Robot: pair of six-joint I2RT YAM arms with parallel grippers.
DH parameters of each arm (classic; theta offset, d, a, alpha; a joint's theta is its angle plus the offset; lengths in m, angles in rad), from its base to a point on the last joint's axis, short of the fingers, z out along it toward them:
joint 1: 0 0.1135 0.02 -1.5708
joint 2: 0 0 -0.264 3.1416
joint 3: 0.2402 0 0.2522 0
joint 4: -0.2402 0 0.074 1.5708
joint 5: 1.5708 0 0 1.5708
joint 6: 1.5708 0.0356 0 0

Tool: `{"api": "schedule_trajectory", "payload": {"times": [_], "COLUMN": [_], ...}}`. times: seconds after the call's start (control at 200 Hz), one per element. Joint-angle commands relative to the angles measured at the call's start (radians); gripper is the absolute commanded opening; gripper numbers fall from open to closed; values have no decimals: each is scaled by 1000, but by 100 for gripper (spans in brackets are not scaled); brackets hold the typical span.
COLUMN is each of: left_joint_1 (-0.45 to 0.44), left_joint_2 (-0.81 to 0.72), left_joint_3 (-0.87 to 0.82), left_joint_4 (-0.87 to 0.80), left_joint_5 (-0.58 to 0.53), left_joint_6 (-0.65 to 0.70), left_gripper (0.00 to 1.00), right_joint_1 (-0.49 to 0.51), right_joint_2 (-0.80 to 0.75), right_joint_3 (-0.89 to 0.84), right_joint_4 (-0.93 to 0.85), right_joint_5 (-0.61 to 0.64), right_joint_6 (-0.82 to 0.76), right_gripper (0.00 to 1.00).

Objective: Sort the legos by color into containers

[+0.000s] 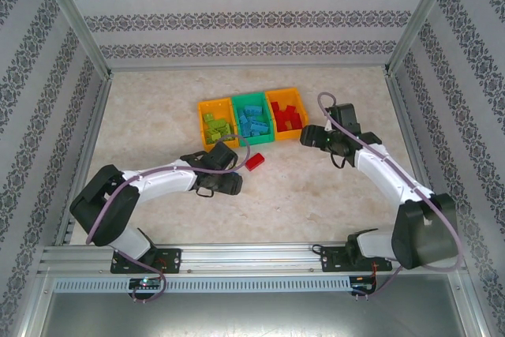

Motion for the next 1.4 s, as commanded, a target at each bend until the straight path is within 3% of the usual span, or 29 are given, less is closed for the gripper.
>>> {"api": "schedule_trajectory", "payload": {"times": [0.0,0.275,0.44,0.54,1.049,1.144,1.394], "left_joint_1": [-22,-30,-37,-45,-51,-33,69], "left_joint_2": [14,14,3,-6,-142,-107,133], "left_joint_3": [21,19,16,24,143,239,561], "left_joint_4": [14,24,23,10,-32,-27,-41], "left_joint_5": [-11,-1,-4,-8,-112,-149,-84], "left_joint_6": [-17,-18,-18,-18,21,64,139], "left_gripper": [70,49,38,34,31,31,31], "right_joint_1": [-24,-72,-81,-85,-90,-88,3], "right_joint_2": [-77,-137,-148,-163,-186,-188,-203], "right_joint_3": [-46,-86,-112,-136,-202,-217,-241], "right_joint_4": [9,-16,-9,3,18,41,64], "right_joint_5": [33,36,48,60,57,8,-12], "right_joint_6": [11,-5,10,18,60,74,40], "right_gripper": [82,85,98,98,98,98,98]}}
